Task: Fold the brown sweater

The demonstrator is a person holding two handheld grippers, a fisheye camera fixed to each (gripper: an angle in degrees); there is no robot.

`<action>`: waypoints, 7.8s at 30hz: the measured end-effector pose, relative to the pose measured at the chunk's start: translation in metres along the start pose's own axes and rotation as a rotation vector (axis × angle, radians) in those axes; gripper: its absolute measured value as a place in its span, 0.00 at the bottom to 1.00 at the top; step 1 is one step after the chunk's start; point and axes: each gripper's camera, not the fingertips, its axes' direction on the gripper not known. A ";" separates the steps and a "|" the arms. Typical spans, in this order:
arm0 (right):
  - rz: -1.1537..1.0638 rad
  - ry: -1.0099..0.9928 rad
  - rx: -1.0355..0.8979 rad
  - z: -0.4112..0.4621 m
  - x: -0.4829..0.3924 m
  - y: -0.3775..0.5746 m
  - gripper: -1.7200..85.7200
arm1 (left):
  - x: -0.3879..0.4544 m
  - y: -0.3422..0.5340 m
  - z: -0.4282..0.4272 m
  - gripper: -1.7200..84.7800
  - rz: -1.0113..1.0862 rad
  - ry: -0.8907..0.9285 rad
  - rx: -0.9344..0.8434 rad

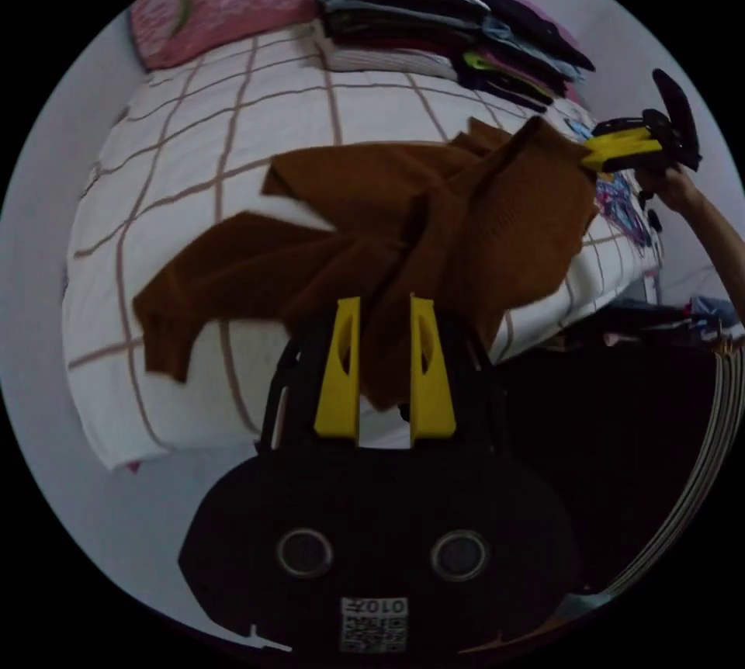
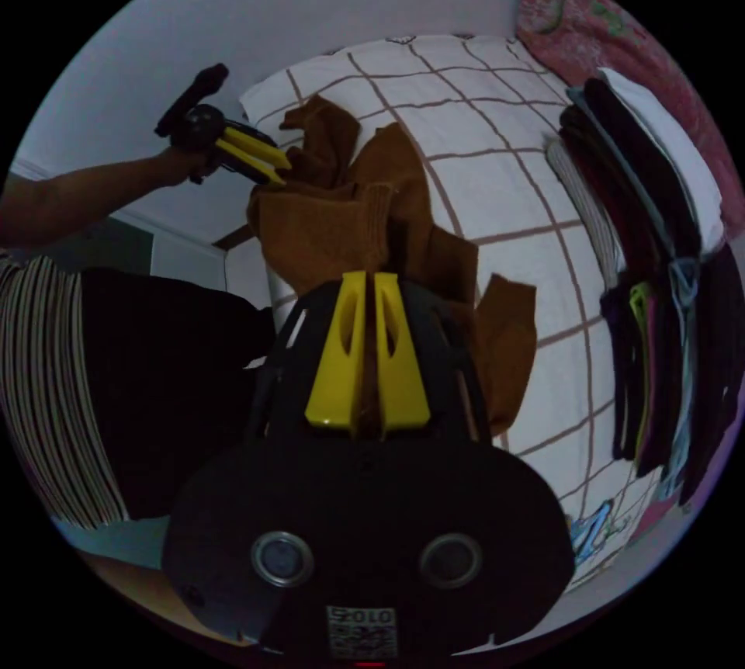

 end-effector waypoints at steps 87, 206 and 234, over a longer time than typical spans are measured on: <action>0.249 -0.035 0.044 -0.135 -0.036 0.382 0.15 | 0.384 0.061 -0.178 0.02 0.534 -0.129 0.018; 1.263 0.083 0.342 0.145 -0.133 0.314 0.10 | -0.206 0.012 -0.117 0.08 -0.010 0.208 0.022; 1.419 0.019 0.341 0.344 -0.185 0.432 0.08 | -0.126 -0.024 -0.038 0.04 0.552 0.256 -0.239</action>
